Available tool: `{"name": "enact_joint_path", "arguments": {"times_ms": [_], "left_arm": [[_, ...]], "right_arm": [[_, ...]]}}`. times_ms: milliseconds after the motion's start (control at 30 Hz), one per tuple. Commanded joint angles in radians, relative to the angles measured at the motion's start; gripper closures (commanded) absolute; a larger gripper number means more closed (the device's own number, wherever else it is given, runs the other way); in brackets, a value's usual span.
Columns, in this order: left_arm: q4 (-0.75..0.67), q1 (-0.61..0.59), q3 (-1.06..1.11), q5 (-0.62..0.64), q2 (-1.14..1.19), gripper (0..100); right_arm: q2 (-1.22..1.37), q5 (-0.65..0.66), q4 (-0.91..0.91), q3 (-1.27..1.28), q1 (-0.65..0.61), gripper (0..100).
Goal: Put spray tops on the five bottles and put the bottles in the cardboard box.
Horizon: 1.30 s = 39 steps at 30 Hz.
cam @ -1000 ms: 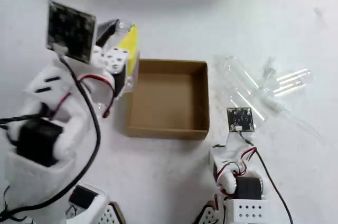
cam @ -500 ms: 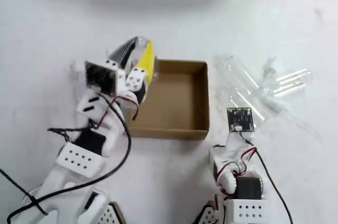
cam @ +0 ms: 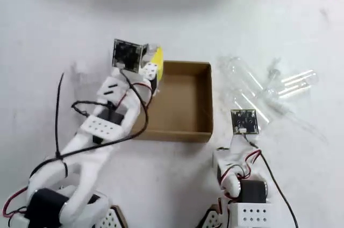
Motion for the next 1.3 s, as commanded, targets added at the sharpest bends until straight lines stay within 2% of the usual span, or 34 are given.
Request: {"name": "enact_joint_path", "arguments": {"times_ms": [0,133,333,967,1033,1133,1267], "left_arm": [[-0.112,-0.016,-0.055,0.005,0.018,98],[-0.149,-0.019,-0.087,0.0,0.128,98],[-0.236,-0.01,-0.094,-0.115,0.219,98],[-0.236,-0.027,-0.1,-0.115,0.223,98],[-0.235,-0.016,-0.1,-0.115,0.223,95],[-0.161,-0.008,-0.103,-0.106,0.216,86],[-0.034,-0.008,-0.158,-0.097,0.214,85]], "right_arm": [[-0.01,0.006,0.005,0.009,-0.007,98.3],[-0.01,0.006,0.005,0.009,-0.007,98.3],[-0.01,0.006,0.005,0.009,-0.007,98.3],[-0.01,0.006,0.005,0.009,-0.007,98.3],[-0.01,0.006,0.005,0.009,-0.007,98.3],[-0.01,0.006,0.005,0.009,-0.007,98.3],[-0.01,0.006,0.005,0.009,-0.007,98.3]]}}
